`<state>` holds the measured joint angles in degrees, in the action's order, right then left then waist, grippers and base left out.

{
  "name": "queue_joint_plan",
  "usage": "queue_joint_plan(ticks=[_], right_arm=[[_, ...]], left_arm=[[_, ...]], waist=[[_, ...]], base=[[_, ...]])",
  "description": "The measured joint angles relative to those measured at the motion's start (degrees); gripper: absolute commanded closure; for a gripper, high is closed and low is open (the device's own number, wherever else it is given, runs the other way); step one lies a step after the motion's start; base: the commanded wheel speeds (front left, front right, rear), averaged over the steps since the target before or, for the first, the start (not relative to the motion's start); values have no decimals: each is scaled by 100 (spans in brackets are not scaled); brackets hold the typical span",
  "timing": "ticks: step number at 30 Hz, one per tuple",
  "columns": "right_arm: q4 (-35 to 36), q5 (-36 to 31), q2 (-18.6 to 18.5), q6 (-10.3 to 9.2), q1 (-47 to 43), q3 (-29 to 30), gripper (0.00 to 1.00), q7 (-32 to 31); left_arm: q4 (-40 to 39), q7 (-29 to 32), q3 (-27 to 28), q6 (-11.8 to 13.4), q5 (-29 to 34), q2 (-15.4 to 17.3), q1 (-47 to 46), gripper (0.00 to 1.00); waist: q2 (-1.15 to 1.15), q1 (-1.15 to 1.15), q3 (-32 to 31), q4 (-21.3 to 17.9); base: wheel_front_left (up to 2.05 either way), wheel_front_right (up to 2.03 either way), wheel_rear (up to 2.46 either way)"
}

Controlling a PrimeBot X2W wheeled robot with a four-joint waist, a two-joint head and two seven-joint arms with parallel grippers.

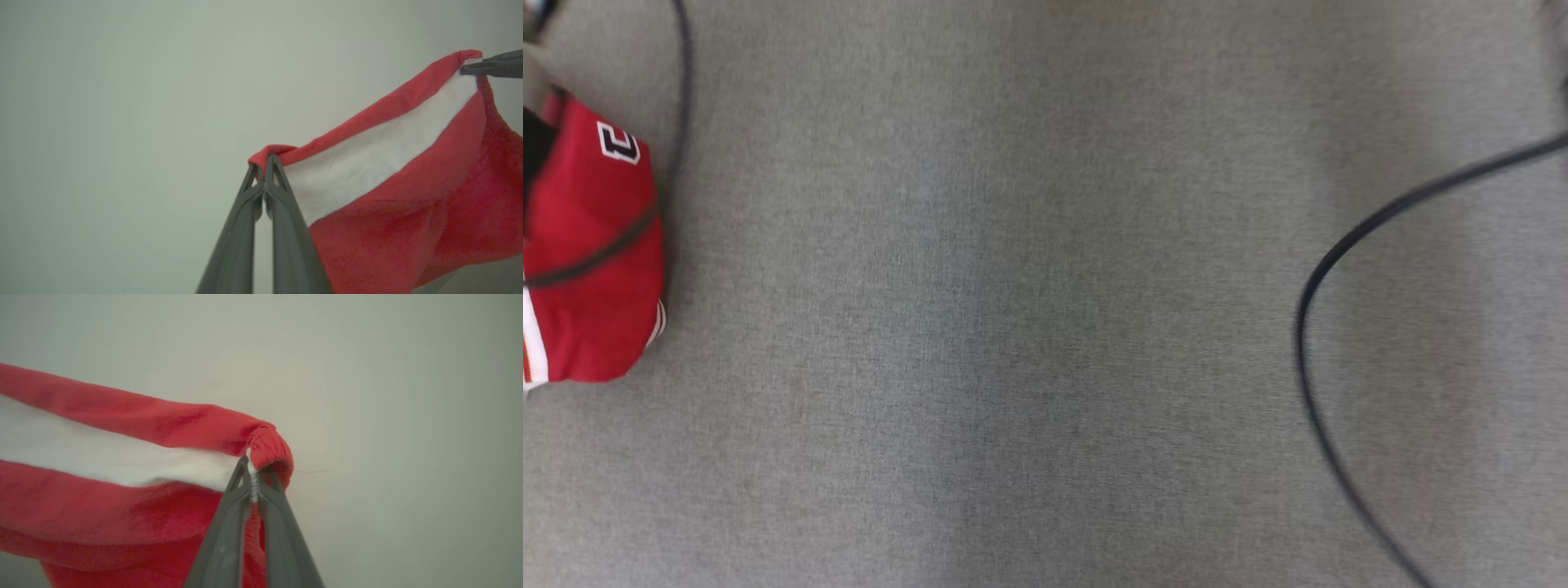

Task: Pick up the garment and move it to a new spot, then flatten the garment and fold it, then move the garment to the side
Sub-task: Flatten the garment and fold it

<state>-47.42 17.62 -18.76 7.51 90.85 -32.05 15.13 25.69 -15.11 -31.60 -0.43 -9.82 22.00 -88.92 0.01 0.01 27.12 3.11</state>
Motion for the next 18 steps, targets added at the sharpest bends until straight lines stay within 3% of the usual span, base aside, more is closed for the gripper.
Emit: queue_joint_plan(ticks=[6,11,18], right_arm=[[-225,55,27,0,-1245,-141,100,-2],[-121,1022,-274,0,-2153,-1071,100,-1],[872,2626,-1042,0,-3075,-2550,100,-1]], left_arm=[[-370,1,288,-193,-114,-302,1057,100],[-488,1,613,-439,-272,-580,2128,100],[-374,1,1251,-655,-572,-868,3639,100]], waist=[[1,1,248,89],[1,0,351,70],[-1,-2,108,-14]], base=[[0,0,0],[0,0,0],[0,0,0]])
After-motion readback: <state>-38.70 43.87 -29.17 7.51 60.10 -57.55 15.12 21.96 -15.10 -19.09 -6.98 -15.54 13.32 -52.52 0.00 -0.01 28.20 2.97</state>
